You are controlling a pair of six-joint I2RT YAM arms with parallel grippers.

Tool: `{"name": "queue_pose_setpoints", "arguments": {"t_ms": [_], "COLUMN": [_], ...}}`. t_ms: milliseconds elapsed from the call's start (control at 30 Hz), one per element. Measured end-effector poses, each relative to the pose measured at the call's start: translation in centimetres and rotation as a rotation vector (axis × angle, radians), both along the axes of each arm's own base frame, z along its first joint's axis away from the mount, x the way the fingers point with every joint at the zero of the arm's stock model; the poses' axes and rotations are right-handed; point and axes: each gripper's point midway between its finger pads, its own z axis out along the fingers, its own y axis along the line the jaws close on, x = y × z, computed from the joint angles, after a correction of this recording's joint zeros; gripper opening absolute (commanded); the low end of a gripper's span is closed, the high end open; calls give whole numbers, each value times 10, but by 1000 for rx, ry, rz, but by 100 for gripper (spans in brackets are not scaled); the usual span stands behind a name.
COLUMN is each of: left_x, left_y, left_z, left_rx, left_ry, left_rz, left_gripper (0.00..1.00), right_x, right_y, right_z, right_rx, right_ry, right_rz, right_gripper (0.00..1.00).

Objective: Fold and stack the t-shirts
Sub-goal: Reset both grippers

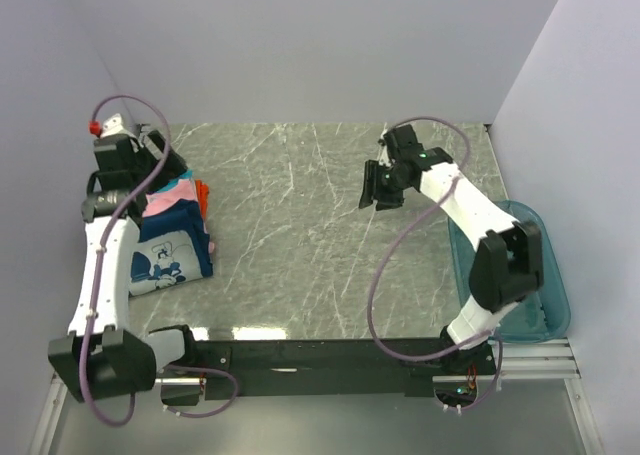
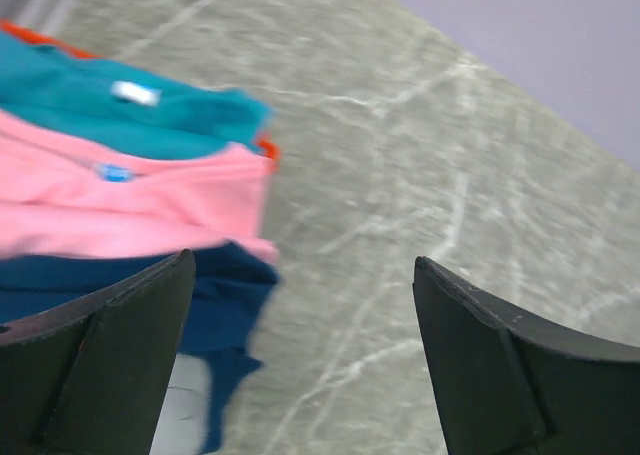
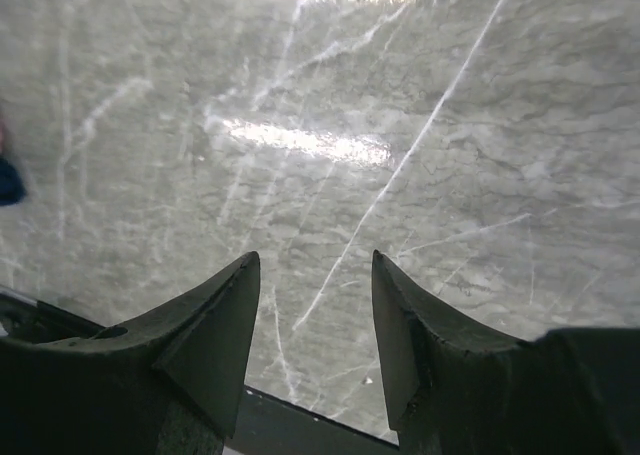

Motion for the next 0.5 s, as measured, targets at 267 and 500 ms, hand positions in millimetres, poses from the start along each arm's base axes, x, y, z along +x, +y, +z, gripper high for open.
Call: {"name": "queue_pose_setpoints", "arguments": {"t_ms": [267, 500], "left_x": [-15, -22], "left_y": [-78, -126], "left_z": [1, -19], "left_rx": [-33, -28], "left_ry": [-143, -154], "left_rz": [-148, -219], "left_gripper": [99, 100], "right_x": [-9, -25], "right_y": [-28, -54], "right_z": [46, 56], "right_rx": [-3, -23], "right_ry": [-230, -383], "right_rz": [-94, -187], "right_gripper": [56, 56]}}
